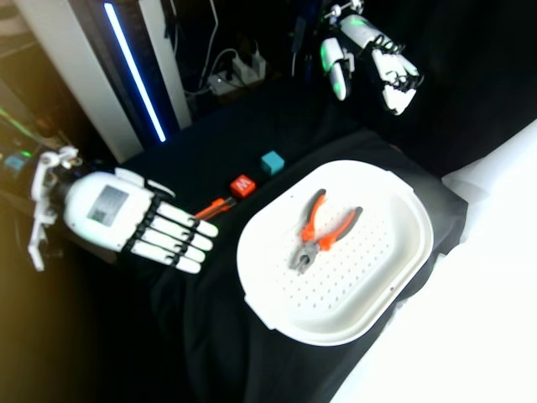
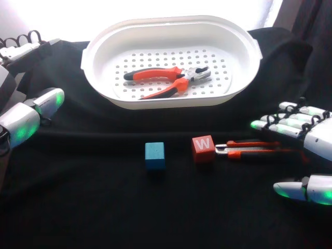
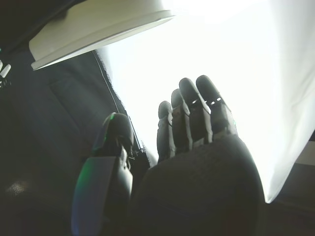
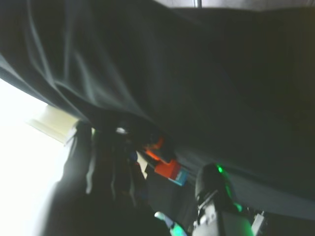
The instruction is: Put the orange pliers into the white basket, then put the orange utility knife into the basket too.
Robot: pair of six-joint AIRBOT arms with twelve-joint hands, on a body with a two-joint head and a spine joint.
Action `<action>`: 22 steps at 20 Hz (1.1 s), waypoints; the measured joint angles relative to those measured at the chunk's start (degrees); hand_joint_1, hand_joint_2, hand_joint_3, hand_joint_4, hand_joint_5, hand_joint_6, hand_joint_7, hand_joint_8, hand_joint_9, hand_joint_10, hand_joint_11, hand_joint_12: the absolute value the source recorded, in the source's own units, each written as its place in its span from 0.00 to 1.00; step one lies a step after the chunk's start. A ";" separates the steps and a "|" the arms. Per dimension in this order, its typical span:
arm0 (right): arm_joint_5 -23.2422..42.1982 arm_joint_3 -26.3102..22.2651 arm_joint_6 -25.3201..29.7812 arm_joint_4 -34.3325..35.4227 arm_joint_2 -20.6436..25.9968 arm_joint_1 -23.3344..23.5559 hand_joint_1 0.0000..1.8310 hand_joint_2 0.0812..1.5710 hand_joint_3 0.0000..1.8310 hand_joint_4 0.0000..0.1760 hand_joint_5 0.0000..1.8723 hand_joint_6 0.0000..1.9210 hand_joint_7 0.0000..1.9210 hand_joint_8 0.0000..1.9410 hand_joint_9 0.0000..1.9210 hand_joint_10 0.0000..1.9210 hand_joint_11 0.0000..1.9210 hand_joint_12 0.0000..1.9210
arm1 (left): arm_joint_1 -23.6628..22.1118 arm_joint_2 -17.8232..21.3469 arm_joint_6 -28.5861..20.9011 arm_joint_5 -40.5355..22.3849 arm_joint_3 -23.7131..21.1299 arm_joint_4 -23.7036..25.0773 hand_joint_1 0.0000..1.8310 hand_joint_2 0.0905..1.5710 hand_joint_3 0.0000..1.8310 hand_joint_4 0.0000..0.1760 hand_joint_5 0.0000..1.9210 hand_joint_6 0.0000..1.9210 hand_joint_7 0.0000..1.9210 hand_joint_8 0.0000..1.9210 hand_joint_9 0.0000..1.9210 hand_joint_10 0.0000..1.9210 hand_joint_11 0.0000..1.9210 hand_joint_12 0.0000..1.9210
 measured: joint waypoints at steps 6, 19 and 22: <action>1.42 0.59 -0.09 -0.31 -0.35 0.07 0.35 0.81 0.00 0.00 0.24 0.05 0.25 0.02 0.07 0.39 0.00 0.56 | 0.00 0.00 0.00 -0.02 0.00 0.00 0.29 0.90 0.00 0.07 0.17 0.00 0.21 0.00 0.14 0.32 0.00 0.55; 0.07 -1.90 -0.31 -3.41 1.20 0.31 0.34 0.81 0.00 0.00 0.25 0.03 0.27 0.01 0.08 0.43 0.00 0.54 | 0.00 0.00 0.00 -0.02 0.00 -0.17 0.29 0.92 0.00 0.00 0.16 0.00 0.19 0.00 0.11 0.39 0.00 0.63; 0.04 -1.73 -0.33 -3.52 1.16 0.31 0.31 0.81 0.00 0.00 0.24 0.03 0.25 0.01 0.06 0.46 0.00 0.57 | 0.00 0.02 0.00 -0.04 0.00 -0.15 0.31 0.91 0.00 0.09 0.18 0.01 0.21 0.01 0.14 0.36 0.00 0.61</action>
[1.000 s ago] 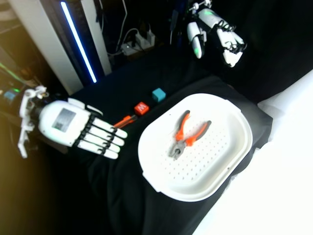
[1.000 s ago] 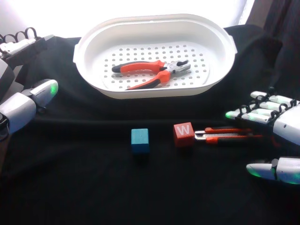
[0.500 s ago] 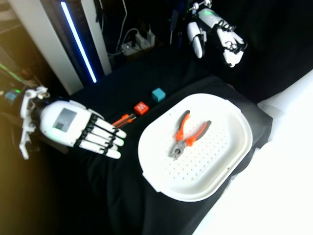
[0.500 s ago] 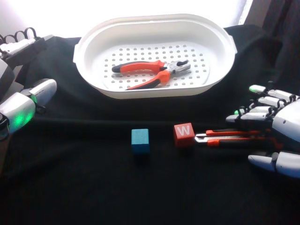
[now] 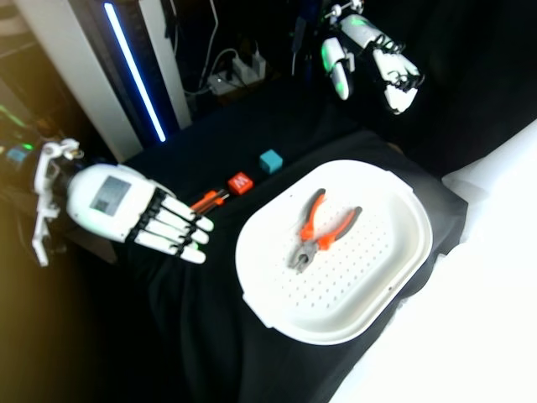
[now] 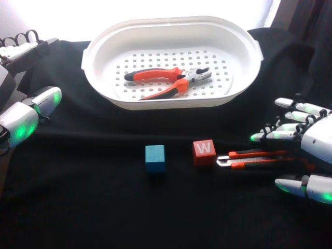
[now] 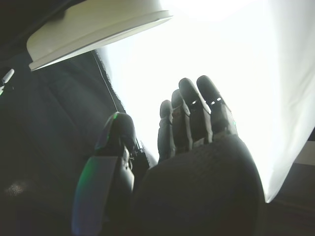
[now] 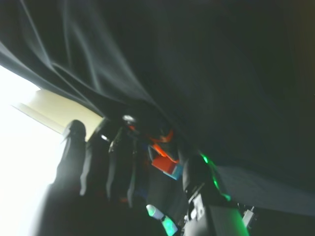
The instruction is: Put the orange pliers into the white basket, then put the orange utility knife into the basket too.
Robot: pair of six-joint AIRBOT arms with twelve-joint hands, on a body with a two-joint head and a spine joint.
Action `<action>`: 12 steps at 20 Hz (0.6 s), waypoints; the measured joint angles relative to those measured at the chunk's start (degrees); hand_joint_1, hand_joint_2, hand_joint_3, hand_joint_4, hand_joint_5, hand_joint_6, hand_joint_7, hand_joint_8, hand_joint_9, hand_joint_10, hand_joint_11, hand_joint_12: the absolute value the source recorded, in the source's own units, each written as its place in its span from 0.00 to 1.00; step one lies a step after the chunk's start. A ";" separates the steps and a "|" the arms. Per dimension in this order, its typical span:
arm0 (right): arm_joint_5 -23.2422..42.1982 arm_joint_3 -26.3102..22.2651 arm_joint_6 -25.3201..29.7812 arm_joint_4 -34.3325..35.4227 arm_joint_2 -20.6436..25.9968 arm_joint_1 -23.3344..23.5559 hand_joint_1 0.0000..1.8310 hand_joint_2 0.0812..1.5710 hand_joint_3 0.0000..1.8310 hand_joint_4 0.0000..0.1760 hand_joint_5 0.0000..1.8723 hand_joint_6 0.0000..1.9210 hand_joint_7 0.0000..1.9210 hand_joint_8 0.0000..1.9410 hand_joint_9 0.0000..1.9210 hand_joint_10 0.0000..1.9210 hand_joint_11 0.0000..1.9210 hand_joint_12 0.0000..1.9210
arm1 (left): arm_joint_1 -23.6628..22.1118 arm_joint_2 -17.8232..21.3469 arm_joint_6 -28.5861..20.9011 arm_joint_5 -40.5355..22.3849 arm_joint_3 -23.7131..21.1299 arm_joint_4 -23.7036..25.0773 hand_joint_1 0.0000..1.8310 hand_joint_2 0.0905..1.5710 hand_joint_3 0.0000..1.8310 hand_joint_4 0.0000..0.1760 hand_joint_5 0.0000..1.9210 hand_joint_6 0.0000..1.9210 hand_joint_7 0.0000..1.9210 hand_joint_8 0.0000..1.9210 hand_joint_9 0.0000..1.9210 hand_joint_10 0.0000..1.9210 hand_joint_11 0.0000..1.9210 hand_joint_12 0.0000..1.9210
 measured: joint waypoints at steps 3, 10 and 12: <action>0.44 1.92 0.07 0.07 -1.70 0.00 0.35 0.81 0.00 0.00 0.22 0.02 0.23 0.00 0.04 0.46 0.00 0.54 | 0.00 0.00 0.00 0.02 -0.02 0.00 0.33 0.92 0.00 0.06 0.18 0.01 0.21 0.00 0.17 0.37 0.00 0.44; -0.55 4.61 0.39 1.29 -3.61 1.18 0.58 0.86 0.00 0.00 0.25 0.82 0.35 0.81 0.21 0.76 0.05 0.97 | 0.00 -0.02 0.00 0.00 -0.02 -0.04 0.32 0.92 0.00 0.00 0.17 0.00 0.18 0.00 0.13 0.35 0.00 0.64; -0.04 5.05 0.31 1.22 -4.02 1.44 0.59 0.85 0.00 0.00 0.26 0.84 0.35 0.84 0.25 0.90 0.14 1.00 | 0.02 -0.02 0.00 -0.11 -0.07 0.07 0.31 0.93 0.00 0.00 0.16 0.00 0.18 0.00 0.11 0.35 0.00 0.65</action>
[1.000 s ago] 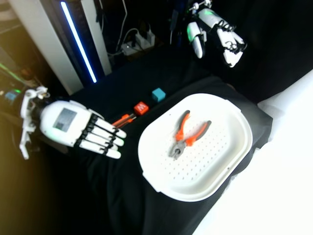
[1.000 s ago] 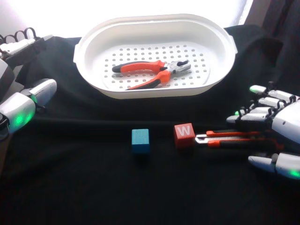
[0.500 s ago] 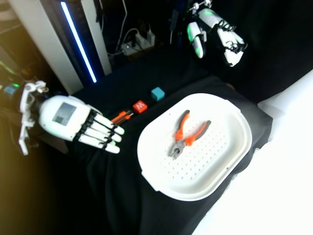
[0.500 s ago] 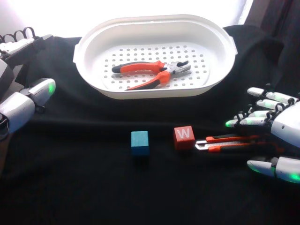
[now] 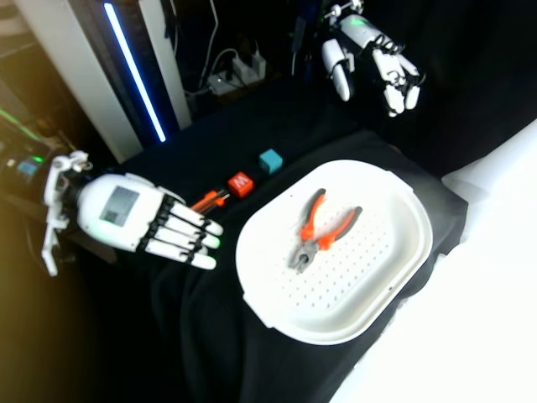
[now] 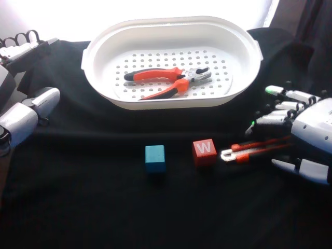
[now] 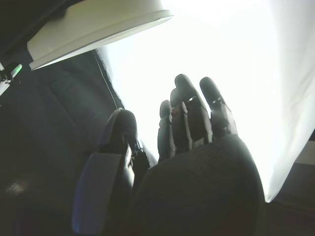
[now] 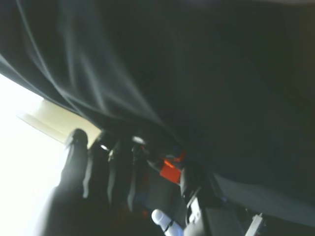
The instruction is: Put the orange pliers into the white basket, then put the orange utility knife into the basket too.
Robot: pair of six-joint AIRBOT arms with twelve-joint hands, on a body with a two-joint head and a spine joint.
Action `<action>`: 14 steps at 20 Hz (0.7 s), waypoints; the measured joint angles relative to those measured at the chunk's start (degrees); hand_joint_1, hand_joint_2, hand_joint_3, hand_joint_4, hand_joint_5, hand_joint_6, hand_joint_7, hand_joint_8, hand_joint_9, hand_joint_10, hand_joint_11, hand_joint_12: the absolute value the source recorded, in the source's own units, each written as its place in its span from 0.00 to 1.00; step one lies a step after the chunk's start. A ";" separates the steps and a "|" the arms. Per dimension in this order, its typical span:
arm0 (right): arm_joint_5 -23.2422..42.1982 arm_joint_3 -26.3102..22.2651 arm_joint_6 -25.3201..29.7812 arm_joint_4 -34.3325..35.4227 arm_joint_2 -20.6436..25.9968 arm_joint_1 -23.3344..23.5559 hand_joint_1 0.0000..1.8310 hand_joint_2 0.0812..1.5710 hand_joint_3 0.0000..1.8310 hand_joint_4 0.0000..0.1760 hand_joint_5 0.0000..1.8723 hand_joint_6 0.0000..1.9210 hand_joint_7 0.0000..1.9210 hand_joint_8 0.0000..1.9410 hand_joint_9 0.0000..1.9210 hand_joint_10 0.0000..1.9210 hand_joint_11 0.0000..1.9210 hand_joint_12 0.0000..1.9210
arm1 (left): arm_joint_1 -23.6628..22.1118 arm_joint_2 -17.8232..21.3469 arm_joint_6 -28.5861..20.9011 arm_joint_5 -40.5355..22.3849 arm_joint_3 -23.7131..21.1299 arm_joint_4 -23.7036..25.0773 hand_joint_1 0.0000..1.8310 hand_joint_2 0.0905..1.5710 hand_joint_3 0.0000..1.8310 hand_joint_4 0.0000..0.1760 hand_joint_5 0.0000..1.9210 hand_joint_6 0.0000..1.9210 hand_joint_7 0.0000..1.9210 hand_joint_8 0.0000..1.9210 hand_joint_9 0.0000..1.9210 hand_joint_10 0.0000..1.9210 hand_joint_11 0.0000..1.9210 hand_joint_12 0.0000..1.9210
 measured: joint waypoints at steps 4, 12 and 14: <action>0.33 0.09 -0.02 -0.04 0.02 0.00 0.59 0.84 0.00 0.00 0.29 0.83 0.35 0.84 0.25 0.94 0.17 1.00 | -0.02 0.02 0.00 -0.20 0.00 -0.15 0.32 0.94 0.00 0.00 0.15 0.00 0.18 0.00 0.12 0.35 0.00 0.53; 0.11 -1.99 -1.73 0.02 1.57 0.92 0.59 0.85 0.00 0.07 0.30 0.84 0.32 0.86 0.24 0.96 0.16 1.00 | 0.57 0.00 0.00 -0.70 -0.31 -0.11 0.32 0.94 0.00 0.00 0.15 0.00 0.17 0.00 0.11 0.38 0.00 0.56; 0.20 -2.16 -1.70 0.02 1.84 1.09 0.57 0.87 0.01 0.13 0.28 0.88 0.28 0.90 0.26 1.00 0.23 1.00 | 0.57 0.00 0.00 -0.74 -0.31 -0.13 0.30 0.94 0.00 0.00 0.15 0.00 0.18 0.00 0.12 0.36 0.00 0.57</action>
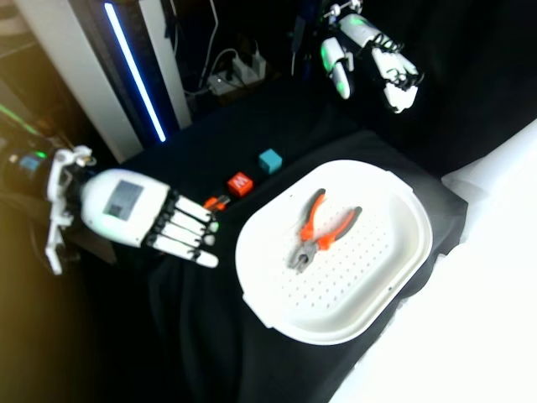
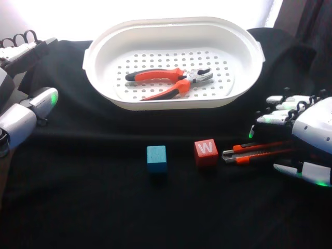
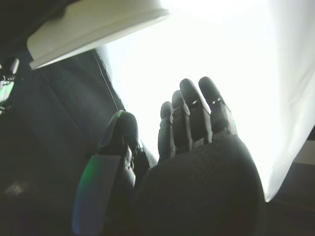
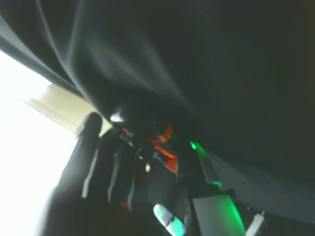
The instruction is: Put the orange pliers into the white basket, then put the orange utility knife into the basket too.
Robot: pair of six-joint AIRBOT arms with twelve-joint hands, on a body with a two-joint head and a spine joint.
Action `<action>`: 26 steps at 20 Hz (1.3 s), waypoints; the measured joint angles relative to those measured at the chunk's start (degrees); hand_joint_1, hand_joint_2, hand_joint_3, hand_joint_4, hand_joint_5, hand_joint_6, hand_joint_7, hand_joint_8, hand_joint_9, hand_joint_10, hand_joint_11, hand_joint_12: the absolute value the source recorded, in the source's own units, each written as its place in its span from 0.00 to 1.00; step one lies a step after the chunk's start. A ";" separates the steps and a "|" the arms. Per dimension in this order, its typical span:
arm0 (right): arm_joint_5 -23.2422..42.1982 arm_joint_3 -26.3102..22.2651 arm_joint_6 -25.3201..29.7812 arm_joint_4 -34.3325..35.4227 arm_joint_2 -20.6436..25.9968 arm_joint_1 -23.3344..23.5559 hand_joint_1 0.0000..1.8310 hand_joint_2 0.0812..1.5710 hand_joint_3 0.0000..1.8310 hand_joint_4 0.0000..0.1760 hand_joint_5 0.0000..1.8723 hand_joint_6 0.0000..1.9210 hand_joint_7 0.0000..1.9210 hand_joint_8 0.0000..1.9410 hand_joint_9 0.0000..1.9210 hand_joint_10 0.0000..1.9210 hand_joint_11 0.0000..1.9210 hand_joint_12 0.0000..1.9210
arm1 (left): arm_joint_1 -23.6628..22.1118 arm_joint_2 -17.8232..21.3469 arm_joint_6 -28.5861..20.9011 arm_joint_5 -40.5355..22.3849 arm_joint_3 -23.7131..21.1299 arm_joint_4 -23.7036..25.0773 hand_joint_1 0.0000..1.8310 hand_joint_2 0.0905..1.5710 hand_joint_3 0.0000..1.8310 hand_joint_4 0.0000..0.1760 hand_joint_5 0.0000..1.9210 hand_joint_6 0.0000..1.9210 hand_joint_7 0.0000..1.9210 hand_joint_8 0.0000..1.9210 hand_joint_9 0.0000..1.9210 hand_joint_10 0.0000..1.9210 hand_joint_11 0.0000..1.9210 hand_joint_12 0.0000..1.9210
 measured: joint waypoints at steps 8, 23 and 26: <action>3.43 -3.43 -0.50 -1.77 3.96 0.70 0.71 0.58 0.45 0.00 0.28 1.00 0.35 0.92 0.35 0.95 0.32 1.00 | 0.00 0.00 0.00 -0.04 0.00 -0.11 0.32 0.94 0.00 0.00 0.16 0.00 0.18 0.00 0.11 0.40 0.00 0.63; 9.57 -4.07 -0.70 -2.10 5.35 2.16 0.60 0.64 0.38 0.00 0.30 0.96 0.36 0.88 0.41 0.98 0.39 1.00 | 0.02 0.00 0.00 -0.07 0.00 -0.04 0.31 0.93 0.00 0.00 0.15 0.00 0.18 0.00 0.11 0.39 0.00 0.64; 9.77 -4.07 -0.66 -2.12 5.42 2.16 0.71 0.57 0.45 0.00 0.29 0.98 0.36 0.88 0.37 0.93 0.38 1.00 | 0.02 0.00 0.00 -0.09 0.00 -0.09 0.34 0.93 0.00 0.00 0.16 0.00 0.20 0.00 0.14 0.41 0.00 0.52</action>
